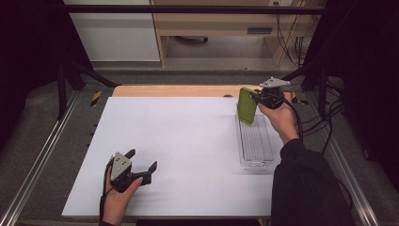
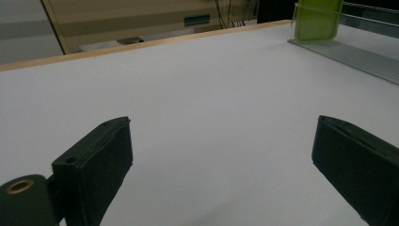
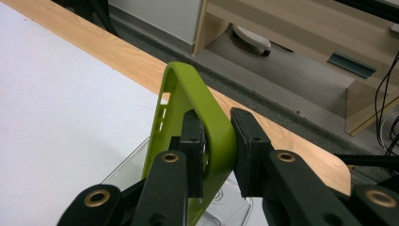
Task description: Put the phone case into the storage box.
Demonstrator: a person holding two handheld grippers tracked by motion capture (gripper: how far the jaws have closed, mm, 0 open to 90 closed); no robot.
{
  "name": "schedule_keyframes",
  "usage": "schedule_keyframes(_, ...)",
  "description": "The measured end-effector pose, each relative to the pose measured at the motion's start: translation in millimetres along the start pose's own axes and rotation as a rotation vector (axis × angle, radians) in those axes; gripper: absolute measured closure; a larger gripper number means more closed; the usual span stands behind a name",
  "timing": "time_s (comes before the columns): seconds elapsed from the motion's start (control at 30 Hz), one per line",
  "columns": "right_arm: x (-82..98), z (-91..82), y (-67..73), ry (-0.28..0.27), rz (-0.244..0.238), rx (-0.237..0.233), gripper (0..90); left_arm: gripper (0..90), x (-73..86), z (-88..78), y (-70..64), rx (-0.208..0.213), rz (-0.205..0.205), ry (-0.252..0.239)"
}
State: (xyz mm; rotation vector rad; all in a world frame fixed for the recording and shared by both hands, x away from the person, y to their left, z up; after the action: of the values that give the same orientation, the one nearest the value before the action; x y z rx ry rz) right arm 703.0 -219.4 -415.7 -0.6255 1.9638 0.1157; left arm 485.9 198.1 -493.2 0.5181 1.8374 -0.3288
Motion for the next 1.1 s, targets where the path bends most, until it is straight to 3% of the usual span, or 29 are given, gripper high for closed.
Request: schedule_keyframes(1.1, -2.0, 9.1, 0.0, -0.017, 0.031, 0.085, 71.3, 5.6, 0.4, -1.0, 1.9, -0.007, -0.005, 0.005)
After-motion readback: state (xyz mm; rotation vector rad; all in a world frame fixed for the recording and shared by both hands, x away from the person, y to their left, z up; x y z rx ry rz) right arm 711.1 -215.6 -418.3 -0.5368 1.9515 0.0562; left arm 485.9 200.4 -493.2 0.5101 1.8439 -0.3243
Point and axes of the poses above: each handheld gripper's, and its own axes: z roughly forward along the jaws, x roughly out of its underside, y roughly to its left, the point moved 8 cm from there along z, roughly forward along the jaws, and after that the axes turned 1 degree about z, right-handed, at the moved point
